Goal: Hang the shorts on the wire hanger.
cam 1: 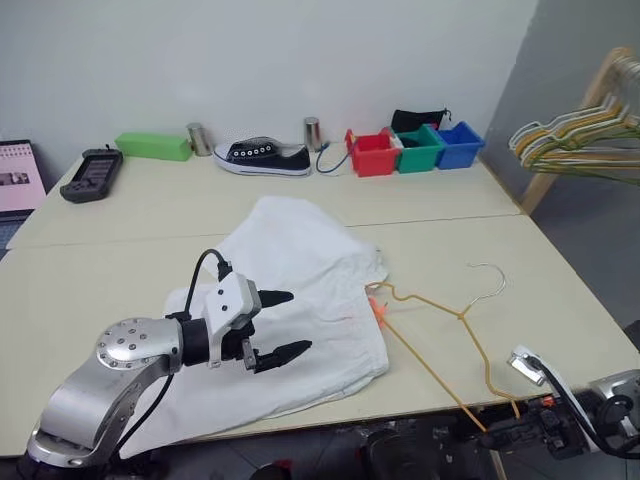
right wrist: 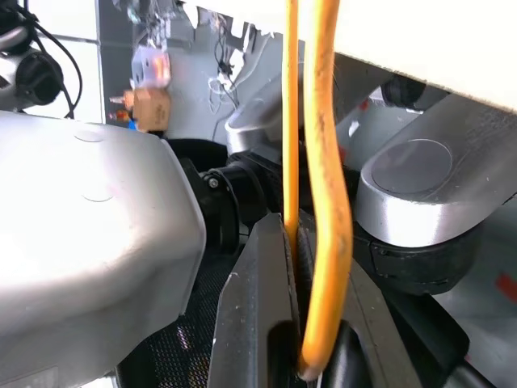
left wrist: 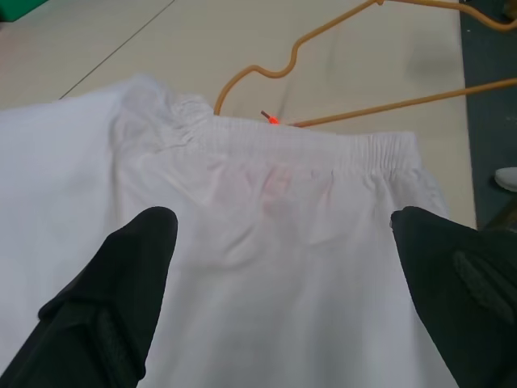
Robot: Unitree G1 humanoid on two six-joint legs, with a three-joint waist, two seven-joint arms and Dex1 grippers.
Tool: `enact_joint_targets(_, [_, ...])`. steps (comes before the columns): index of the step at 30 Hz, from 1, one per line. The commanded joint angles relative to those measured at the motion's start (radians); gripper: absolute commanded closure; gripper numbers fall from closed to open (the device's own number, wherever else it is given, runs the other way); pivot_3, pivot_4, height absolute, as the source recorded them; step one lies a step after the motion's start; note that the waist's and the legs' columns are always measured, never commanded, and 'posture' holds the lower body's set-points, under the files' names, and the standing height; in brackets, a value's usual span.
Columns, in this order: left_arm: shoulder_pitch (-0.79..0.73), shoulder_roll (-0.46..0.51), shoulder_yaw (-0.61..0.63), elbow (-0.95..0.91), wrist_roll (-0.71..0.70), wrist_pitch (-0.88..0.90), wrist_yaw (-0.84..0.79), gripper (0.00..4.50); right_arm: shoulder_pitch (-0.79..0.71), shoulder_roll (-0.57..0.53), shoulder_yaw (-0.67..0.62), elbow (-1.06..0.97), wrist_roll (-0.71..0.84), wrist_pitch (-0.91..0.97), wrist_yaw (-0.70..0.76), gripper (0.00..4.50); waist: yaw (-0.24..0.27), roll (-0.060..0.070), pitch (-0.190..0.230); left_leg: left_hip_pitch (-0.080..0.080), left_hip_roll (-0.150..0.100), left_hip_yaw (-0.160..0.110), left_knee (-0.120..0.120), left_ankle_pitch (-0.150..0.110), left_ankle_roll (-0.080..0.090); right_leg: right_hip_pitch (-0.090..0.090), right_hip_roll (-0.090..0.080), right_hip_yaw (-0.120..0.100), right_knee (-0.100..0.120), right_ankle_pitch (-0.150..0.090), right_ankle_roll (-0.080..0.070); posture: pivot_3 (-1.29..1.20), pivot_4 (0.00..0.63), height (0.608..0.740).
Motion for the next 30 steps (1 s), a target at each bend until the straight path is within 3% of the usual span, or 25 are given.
enact_joint_targets(1, [-0.010,0.016,0.002,0.000,0.009,-0.028,-0.012,0.01,-0.017,0.004,0.027,-0.002,0.043,0.014,-0.007,4.50,0.012,0.000,0.000,-0.001,0.000,0.001,0.000,0.000,0.000,-0.001,0.000,0.000,0.000,0.000,0.000,-0.22,0.065,0.740])
enact_joint_targets(14, [0.025,0.025,0.014,-0.008,0.028,-0.048,-0.018,0.01,-0.077,0.006,0.020,0.096,0.218,0.182,-0.049,4.50,0.037,0.000,0.000,0.001,0.000,0.004,0.003,-0.001,0.000,0.001,0.000,0.004,0.000,-0.002,-0.002,-0.20,0.067,0.740])
enact_joint_targets(24, [-0.014,0.035,0.017,0.006,0.038,-0.058,-0.020,0.01,-0.234,0.178,0.087,0.401,0.645,0.182,-0.460,4.50,0.044,0.000,0.001,0.003,-0.001,0.004,0.003,-0.001,0.000,0.004,0.000,0.005,0.000,-0.001,-0.001,-0.18,0.059,0.740])
enact_joint_targets(30, [-0.021,0.038,0.010,0.015,0.044,-0.069,-0.025,0.01,-0.240,0.182,0.097,0.436,0.819,0.182,-0.638,4.50,0.055,0.001,0.001,0.002,0.000,0.004,0.002,-0.001,0.000,0.003,0.001,0.005,0.000,0.000,0.002,-0.18,0.055,0.740])
